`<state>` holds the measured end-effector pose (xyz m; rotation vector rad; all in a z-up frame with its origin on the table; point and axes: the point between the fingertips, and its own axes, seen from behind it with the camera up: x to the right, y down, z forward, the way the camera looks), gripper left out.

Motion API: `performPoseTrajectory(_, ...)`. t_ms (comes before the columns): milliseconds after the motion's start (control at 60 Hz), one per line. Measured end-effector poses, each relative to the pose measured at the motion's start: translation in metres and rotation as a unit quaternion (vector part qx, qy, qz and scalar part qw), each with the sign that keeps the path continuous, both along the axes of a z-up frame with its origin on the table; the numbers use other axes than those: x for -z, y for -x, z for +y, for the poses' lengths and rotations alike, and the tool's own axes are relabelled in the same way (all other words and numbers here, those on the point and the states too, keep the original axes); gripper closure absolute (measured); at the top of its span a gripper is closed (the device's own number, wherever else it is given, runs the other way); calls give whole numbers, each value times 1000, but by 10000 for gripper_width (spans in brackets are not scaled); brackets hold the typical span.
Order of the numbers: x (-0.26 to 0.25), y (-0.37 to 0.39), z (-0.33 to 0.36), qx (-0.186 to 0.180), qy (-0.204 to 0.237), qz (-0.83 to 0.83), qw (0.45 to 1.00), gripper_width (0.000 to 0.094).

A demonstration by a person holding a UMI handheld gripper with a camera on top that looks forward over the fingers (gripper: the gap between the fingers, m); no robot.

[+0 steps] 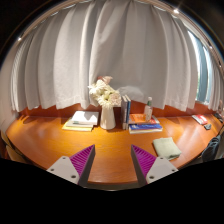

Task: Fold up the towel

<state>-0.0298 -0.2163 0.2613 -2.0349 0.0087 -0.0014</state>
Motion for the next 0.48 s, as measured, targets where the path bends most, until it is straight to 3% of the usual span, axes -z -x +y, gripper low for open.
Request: performPoseTrajectory(483,-2,49,-54,-35,6,-15,999,229)
